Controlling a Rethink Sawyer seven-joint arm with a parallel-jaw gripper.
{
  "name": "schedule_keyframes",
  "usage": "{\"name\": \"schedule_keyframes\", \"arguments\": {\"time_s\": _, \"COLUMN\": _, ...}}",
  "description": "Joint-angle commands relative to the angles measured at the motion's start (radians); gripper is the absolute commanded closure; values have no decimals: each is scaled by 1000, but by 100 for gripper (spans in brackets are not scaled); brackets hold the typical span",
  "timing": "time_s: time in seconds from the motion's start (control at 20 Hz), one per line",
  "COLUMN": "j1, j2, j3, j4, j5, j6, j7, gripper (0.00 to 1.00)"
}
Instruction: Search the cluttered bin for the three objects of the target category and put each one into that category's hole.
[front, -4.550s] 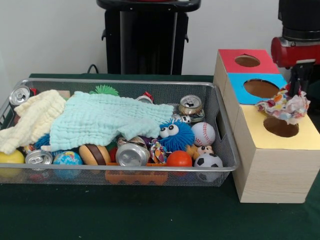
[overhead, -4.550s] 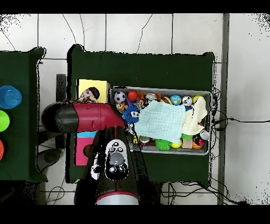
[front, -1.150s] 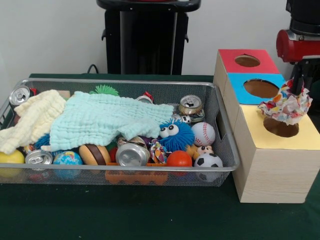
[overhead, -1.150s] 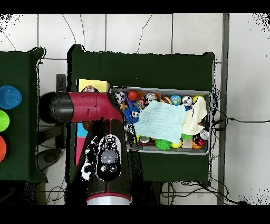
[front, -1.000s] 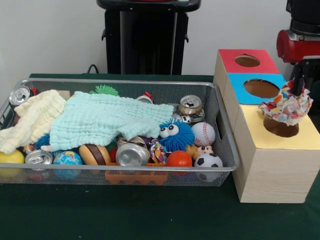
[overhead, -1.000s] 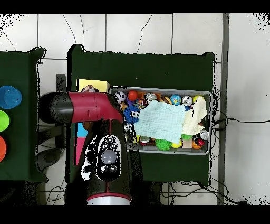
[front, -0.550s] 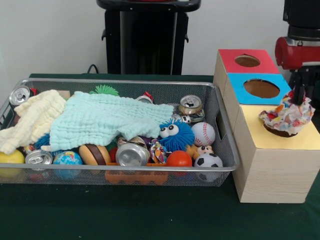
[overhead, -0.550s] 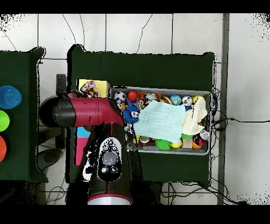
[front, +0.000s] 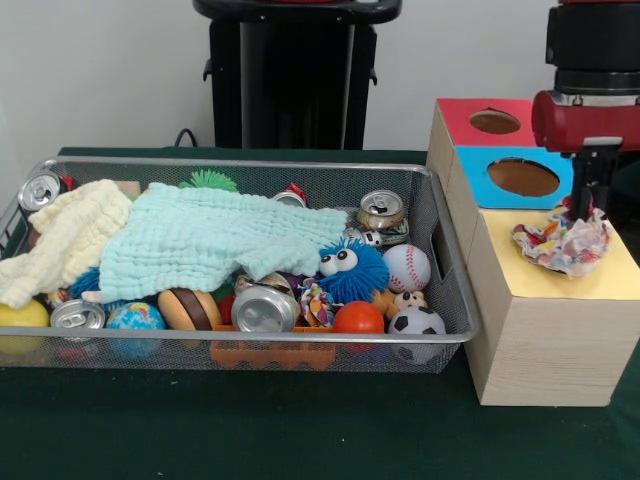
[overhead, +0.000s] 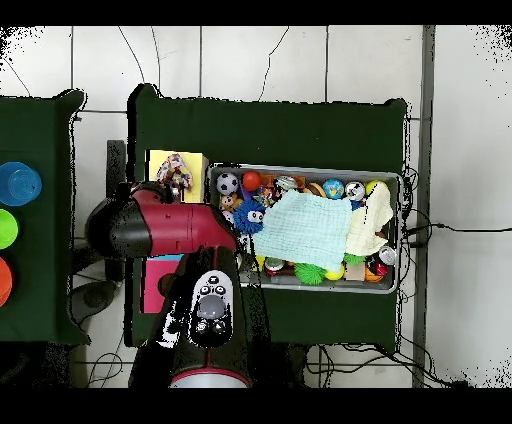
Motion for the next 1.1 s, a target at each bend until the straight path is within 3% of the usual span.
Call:
{"name": "schedule_keyframes", "arguments": {"time_s": 0.05, "j1": -29, "j2": 39, "j3": 45, "j4": 140, "j5": 17, "j6": -32, "j7": 211, "gripper": 100}}
{"name": "schedule_keyframes", "arguments": {"time_s": 0.5, "j1": -25, "j2": 45, "j3": 32, "j4": 189, "j5": -10, "j6": -94, "j7": 198, "gripper": 100}}
{"name": "schedule_keyframes", "arguments": {"time_s": 0.55, "j1": -20, "j2": 48, "j3": 26, "j4": 193, "j5": -11, "j6": -99, "j7": 199, "gripper": 0}}
{"name": "schedule_keyframes", "arguments": {"time_s": 1.1, "j1": -30, "j2": 77, "j3": 51, "j4": 263, "j5": 6, "j6": -308, "j7": 272, "gripper": 0}}
